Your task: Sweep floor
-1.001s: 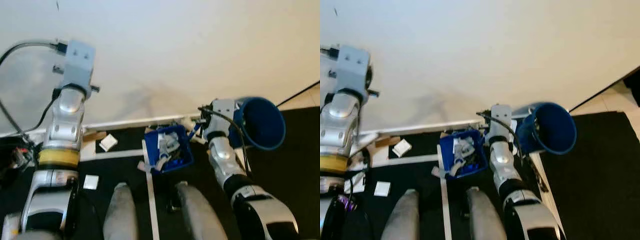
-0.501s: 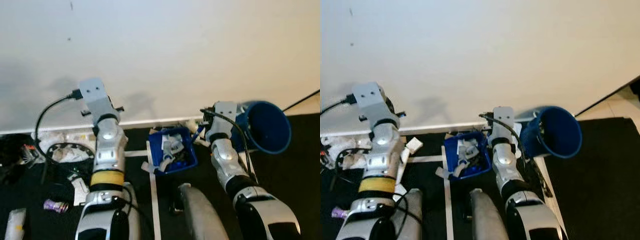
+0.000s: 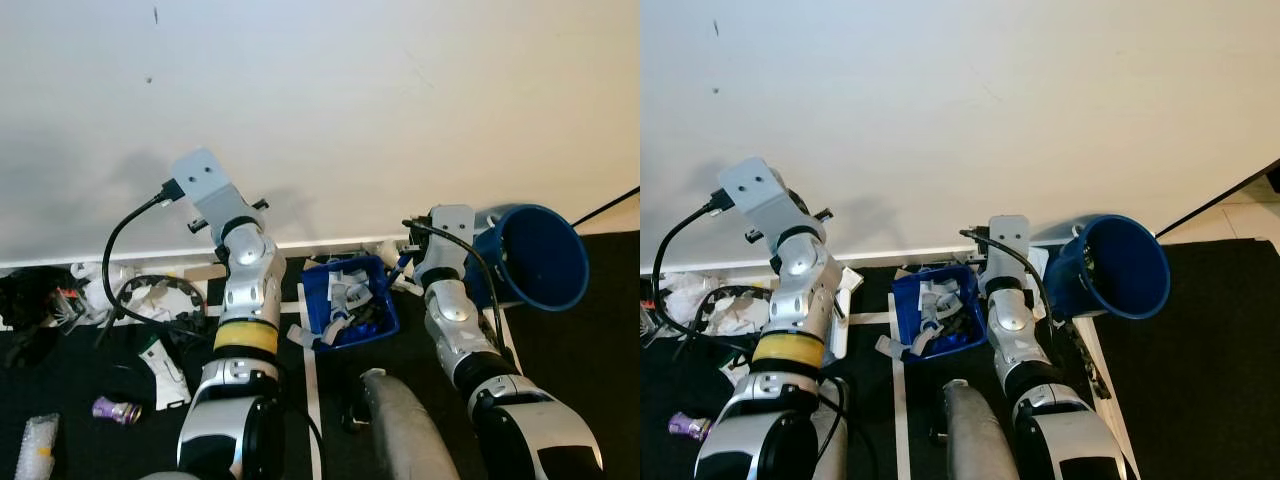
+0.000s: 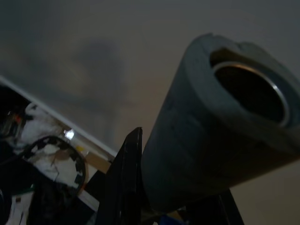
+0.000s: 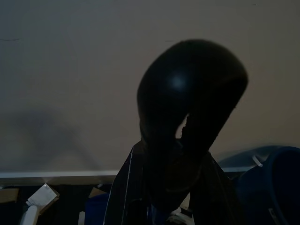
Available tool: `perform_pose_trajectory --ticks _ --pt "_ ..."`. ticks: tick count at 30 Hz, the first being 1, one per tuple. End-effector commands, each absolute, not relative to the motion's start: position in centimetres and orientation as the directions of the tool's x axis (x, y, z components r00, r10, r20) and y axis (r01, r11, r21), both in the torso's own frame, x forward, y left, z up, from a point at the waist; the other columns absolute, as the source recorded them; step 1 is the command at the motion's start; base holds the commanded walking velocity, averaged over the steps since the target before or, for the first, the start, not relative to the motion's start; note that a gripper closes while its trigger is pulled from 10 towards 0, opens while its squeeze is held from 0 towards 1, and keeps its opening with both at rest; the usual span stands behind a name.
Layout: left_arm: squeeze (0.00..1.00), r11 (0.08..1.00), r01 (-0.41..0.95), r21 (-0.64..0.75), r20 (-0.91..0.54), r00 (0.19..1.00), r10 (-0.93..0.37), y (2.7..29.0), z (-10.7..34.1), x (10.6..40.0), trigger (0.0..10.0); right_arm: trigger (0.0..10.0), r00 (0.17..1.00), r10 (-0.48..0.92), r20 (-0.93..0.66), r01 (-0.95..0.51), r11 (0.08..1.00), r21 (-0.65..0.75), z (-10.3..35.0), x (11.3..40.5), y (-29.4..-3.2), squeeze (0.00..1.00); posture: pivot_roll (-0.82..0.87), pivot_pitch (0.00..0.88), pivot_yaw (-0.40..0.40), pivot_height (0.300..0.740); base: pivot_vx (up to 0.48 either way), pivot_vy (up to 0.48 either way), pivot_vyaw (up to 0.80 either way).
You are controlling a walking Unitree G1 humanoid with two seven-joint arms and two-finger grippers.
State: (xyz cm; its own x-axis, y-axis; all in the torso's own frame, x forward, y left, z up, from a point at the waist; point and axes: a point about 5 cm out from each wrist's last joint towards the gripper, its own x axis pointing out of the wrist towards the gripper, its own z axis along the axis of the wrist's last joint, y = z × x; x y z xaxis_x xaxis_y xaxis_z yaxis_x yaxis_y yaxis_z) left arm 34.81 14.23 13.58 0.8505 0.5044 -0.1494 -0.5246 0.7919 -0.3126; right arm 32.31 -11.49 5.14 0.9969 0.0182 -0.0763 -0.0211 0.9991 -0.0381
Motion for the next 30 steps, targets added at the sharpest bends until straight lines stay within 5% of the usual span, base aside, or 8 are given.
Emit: perform_pose_trajectory --ticks 1,12,18,21,24,30 --pt "0.0 0.711 -0.263 -0.652 -0.161 0.964 0.209 3.2 19.3 35.9 10.0 10.0 0.974 0.028 -0.227 -0.039 0.998 -0.045 2.1 30.5 -11.5 0.0 0.08 0.228 -0.136 0.74 0.0 0.0 0.0" --pt "0.0 0.64 -0.202 -0.741 -0.161 0.979 0.121 1.3 25.7 37.1 10.0 10.0 0.973 0.031 -0.229 -0.042 0.998 -0.042 2.9 31.4 -11.3 0.0 0.11 0.16 -0.146 0.74 0.0 0.0 0.0" --pt "0.0 0.699 -0.113 -0.706 -0.061 0.993 0.1 2.4 28.0 38.1 10.0 10.0 0.972 0.029 -0.232 -0.041 0.998 -0.047 3.2 31.8 -11.5 0.0 0.12 0.117 -0.143 0.74 0.0 0.0 0.0" --pt "0.0 0.884 0.125 -0.451 0.216 0.976 -0.028 5.3 30.6 39.0 10.0 10.0 0.976 0.01 -0.216 -0.02 0.999 -0.043 3.8 32.4 -11.8 0.0 0.13 0.044 -0.123 0.74 0.0 0.0 0.0" --pt "0.0 0.904 0.146 -0.401 0.245 0.968 -0.048 5.9 30.8 39.1 10.0 10.0 0.977 0.007 -0.215 -0.016 0.999 -0.042 3.8 32.4 -11.8 0.0 0.13 0.038 -0.12 0.74 0.0 0.0 0.0" --pt "0.0 0.983 0.185 0.007 0.285 0.942 -0.18 12.5 30.2 39.1 10.0 10.0 0.97 -0.053 -0.239 0.06 0.998 0.022 3.4 32.2 -13.0 0.0 0.13 0.0 -0.085 0.74 0.0 0.0 0.0"
